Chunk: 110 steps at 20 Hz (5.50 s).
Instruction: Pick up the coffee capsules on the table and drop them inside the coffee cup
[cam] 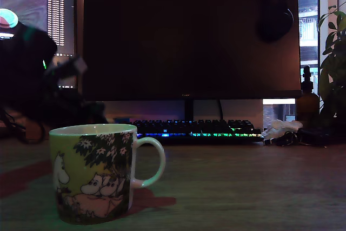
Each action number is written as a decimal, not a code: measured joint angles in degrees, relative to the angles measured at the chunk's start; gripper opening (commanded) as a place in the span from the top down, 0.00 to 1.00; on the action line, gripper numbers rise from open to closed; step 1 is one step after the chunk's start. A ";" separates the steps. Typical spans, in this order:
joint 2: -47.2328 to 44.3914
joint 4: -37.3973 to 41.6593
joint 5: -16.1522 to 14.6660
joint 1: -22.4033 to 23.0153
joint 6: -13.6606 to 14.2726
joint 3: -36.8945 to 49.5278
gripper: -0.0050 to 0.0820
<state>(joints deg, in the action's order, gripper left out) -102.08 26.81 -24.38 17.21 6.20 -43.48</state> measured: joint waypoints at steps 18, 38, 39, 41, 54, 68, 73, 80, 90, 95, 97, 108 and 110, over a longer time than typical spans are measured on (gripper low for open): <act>17.42 -13.16 -4.35 -0.02 0.02 7.02 0.77; 40.52 -18.53 -9.29 2.71 -2.89 18.93 0.77; 41.92 -19.08 -8.35 2.84 -3.23 19.67 0.77; 44.61 -19.61 -6.69 3.41 -3.80 20.83 0.77; 51.41 -20.41 4.70 19.54 -6.05 22.18 0.77; 51.36 -22.25 6.54 21.33 -6.38 25.07 0.77; 51.36 -26.05 6.60 21.33 -6.36 25.05 0.77; 51.36 -26.38 8.92 21.33 -6.19 25.05 0.77; 50.77 -21.59 12.76 21.33 -6.10 25.05 0.77; 44.15 -18.51 12.68 21.33 -6.08 25.05 0.77; 42.93 -17.27 12.52 21.33 -6.08 25.05 0.77; 41.79 -15.58 10.34 21.42 -6.10 24.98 0.77; 41.79 -15.54 8.68 21.40 -6.12 24.98 0.77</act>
<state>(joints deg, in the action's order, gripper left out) -60.29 11.27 -15.70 38.61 0.08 -18.50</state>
